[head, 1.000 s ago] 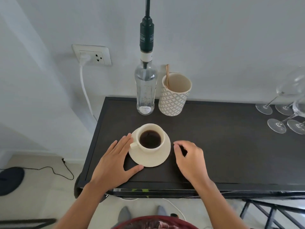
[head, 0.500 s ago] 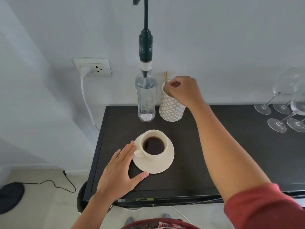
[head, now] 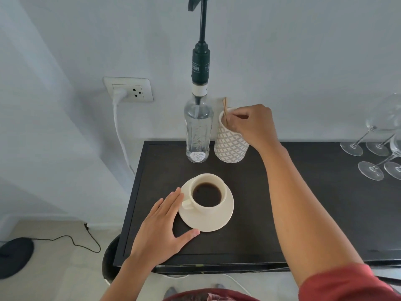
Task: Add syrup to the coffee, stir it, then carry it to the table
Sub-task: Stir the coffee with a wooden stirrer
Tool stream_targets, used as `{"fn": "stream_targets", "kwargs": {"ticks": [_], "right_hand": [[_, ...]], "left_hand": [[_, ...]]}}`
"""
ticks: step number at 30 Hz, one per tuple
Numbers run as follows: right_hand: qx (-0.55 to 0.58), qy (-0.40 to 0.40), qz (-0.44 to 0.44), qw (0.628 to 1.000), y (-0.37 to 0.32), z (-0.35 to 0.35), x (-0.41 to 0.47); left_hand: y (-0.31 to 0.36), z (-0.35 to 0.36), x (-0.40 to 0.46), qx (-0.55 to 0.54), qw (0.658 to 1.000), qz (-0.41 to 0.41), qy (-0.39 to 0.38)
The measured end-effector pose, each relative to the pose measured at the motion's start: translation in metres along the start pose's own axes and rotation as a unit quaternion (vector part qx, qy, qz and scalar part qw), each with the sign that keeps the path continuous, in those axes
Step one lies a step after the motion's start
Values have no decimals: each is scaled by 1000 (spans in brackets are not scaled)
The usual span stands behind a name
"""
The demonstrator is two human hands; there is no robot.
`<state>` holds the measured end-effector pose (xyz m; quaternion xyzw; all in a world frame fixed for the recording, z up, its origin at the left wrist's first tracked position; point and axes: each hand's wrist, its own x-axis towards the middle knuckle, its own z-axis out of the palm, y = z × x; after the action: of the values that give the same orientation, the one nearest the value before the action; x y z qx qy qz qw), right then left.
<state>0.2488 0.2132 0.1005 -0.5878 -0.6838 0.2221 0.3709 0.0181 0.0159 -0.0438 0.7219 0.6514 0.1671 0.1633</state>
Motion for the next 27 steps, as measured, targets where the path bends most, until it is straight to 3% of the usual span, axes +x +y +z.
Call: {"fn": "stream_targets", "kwargs": {"ticks": [4, 8, 13, 17, 23, 25, 27], "right_hand": [[132, 132, 21, 982, -7, -17, -20], [296, 236, 64, 924, 1, -24, -47], [451, 307, 106, 831, 16, -22, -93], [527, 298, 182, 775, 22, -7, -142], [519, 261, 298, 757, 44, 28, -202], [483, 241, 317, 779, 50, 35, -215], [406, 207, 326, 828, 53, 40, -226]], "left_hand": [[1, -1, 0, 4, 1000, 2, 3], [5, -3, -1, 2, 1000, 9, 9], [4, -2, 0, 3, 1000, 10, 3], [5, -2, 1, 3, 1000, 6, 5], [10, -7, 0, 7, 1000, 1, 3], [10, -8, 0, 8, 1000, -1, 0], [10, -8, 0, 6, 1000, -4, 4]]}}
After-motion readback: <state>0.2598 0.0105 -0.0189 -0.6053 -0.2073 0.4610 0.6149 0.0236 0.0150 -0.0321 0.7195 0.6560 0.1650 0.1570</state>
